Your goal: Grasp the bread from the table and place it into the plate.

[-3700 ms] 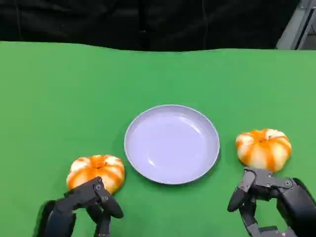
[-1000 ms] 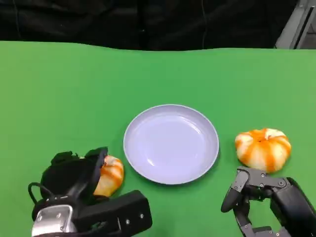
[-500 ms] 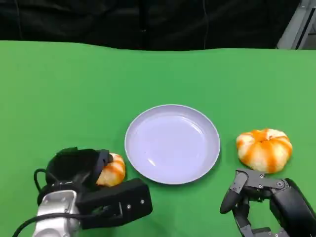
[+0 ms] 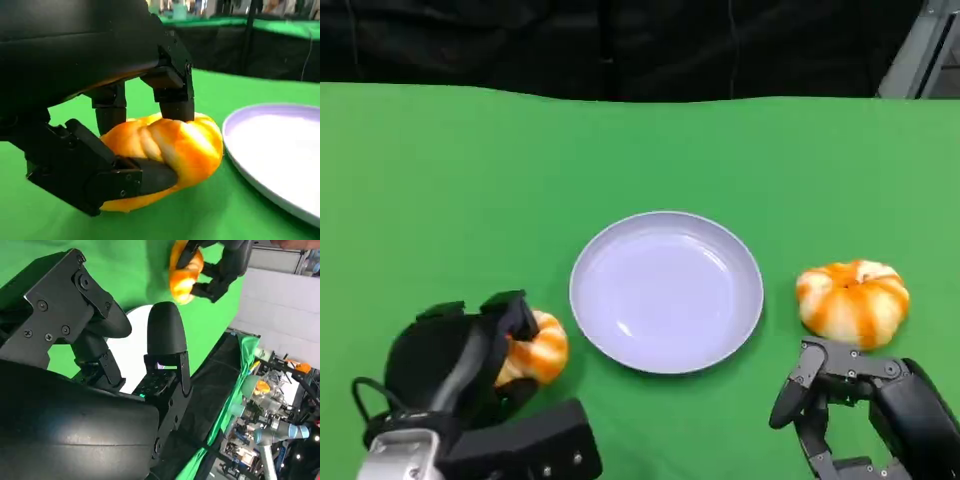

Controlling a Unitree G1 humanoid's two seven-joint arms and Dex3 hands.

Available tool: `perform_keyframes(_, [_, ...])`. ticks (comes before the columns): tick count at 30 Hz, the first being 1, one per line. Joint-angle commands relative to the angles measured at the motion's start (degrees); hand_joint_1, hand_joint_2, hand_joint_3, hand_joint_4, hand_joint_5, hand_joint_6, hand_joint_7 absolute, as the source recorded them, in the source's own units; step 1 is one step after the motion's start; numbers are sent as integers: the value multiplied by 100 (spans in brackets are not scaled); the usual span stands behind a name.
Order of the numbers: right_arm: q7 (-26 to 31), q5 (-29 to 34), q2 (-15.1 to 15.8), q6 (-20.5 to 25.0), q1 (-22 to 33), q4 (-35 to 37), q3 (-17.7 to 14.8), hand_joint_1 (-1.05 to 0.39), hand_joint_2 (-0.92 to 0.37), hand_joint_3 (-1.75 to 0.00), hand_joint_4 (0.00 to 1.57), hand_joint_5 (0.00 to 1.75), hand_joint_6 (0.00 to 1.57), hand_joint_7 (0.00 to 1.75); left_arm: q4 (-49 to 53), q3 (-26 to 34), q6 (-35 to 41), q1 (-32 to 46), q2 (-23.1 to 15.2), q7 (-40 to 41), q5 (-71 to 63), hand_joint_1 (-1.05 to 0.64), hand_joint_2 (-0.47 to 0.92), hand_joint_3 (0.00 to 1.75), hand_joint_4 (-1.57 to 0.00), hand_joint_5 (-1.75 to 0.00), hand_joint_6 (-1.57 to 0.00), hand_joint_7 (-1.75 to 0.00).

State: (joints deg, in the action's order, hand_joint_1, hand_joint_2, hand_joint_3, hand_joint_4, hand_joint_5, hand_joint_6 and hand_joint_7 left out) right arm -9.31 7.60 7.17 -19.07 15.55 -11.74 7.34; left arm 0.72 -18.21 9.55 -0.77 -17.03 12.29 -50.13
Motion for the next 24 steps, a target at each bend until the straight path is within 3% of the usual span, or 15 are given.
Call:
perform_keyframes(1, [-19, -81, 62, 37, -21, -71, -29, 6, -27, -147, 89, 174, 80, 132, -320, 104, -142, 166, -245, 358, -248, -16, 53, 100, -86, -175, -71, -166])
perform_keyframes(7, [-49, -101, 65, -15, -51, 4, -23, 6, -28, -146, 87, 171, 81, 133, -467, 98, -579, 191, -213, 969, -386, -16, 44, 114, -90, -175, -79, -155])
perform_keyframes(11, [-4, -25, 71, -65, -64, 39, -38, 8, -27, -148, 89, 172, 81, 132, -432, 115, -895, 77, -91, 1137, -229, -14, 36, 129, -92, -175, -78, -158])
perform_keyframes(17, [-33, -72, 84, -86, -72, 71, -58, 8, -26, -150, 90, 173, 82, 132, -177, 24, -1018, -363, 208, 1030, -88, -17, 32, 133, -92, -175, -77, -159])
perform_keyframes(24, [-99, -154, 140, -115, -53, 108, -82, 8, -26, -148, 88, 173, 82, 132, 445, -37, -1153, -1044, 550, 877, 273, -19, 35, 135, -94, -175, -74, -173])
